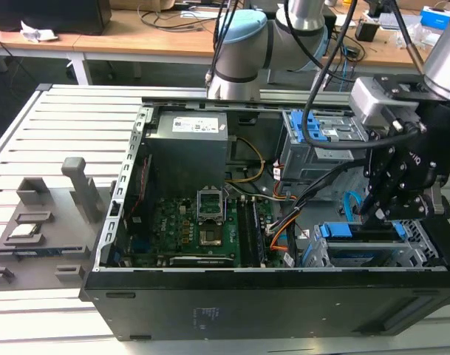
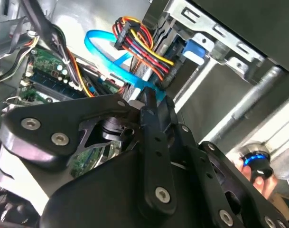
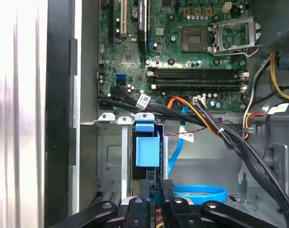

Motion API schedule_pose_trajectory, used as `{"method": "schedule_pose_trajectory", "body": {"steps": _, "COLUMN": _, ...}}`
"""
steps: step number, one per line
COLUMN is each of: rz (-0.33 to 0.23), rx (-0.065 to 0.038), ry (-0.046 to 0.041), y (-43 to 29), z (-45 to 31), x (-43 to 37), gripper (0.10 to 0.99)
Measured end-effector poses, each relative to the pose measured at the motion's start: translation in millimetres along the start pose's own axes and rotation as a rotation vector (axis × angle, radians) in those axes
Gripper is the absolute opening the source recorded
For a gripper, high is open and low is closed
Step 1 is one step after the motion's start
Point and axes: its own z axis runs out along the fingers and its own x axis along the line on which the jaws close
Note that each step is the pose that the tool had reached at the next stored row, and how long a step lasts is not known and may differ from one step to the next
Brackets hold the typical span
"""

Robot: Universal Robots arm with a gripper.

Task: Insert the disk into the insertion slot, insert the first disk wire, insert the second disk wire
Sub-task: 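Insert the second disk wire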

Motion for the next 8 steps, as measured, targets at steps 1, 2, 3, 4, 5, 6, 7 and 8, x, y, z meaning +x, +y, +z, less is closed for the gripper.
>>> {"method": "schedule_pose_trajectory", "body": {"steps": 1, "rz": 0.000, "rx": 0.000, "ry": -0.0003, "y": 0.4, "z": -8.9, "x": -1.3, "gripper": 0.235}}
{"method": "schedule_pose_trajectory", "body": {"steps": 2, "rz": 0.000, "rx": 0.000, "ry": 0.0000, "y": 0.8, "z": -16.4, "x": -2.1, "gripper": 0.224}}
{"method": "schedule_pose_trajectory", "body": {"steps": 3, "rz": 0.000, "rx": 0.000, "ry": 0.0000, "y": 1.0, "z": -21.1, "x": -2.2, "gripper": 0.157}}
{"method": "schedule_pose_trajectory", "body": {"steps": 4, "rz": 0.000, "rx": 0.000, "ry": -0.0002, "y": 1.2, "z": -25.7, "x": -2.2, "gripper": 0.157}}
{"method": "schedule_pose_trajectory", "body": {"steps": 5, "rz": 0.000, "rx": 0.000, "ry": 0.0000, "y": 1.5, "z": -32.7, "x": -2.2, "gripper": 0.106}}
{"method": "schedule_pose_trajectory", "body": {"steps": 6, "rz": 0.000, "rx": 0.000, "ry": 0.0001, "y": 1.8, "z": -39.1, "x": -2.0, "gripper": 0.106}}
{"method": "schedule_pose_trajectory", "body": {"steps": 7, "rz": 0.000, "rx": 0.000, "ry": -0.0002, "y": 1.9, "z": -42.6, "x": -1.9, "gripper": 0.106}}
{"method": "schedule_pose_trajectory", "body": {"steps": 8, "rz": 0.000, "rx": 0.000, "ry": -0.0003, "y": 2.0, "z": -42.9, "x": -1.9, "gripper": 0.106}}
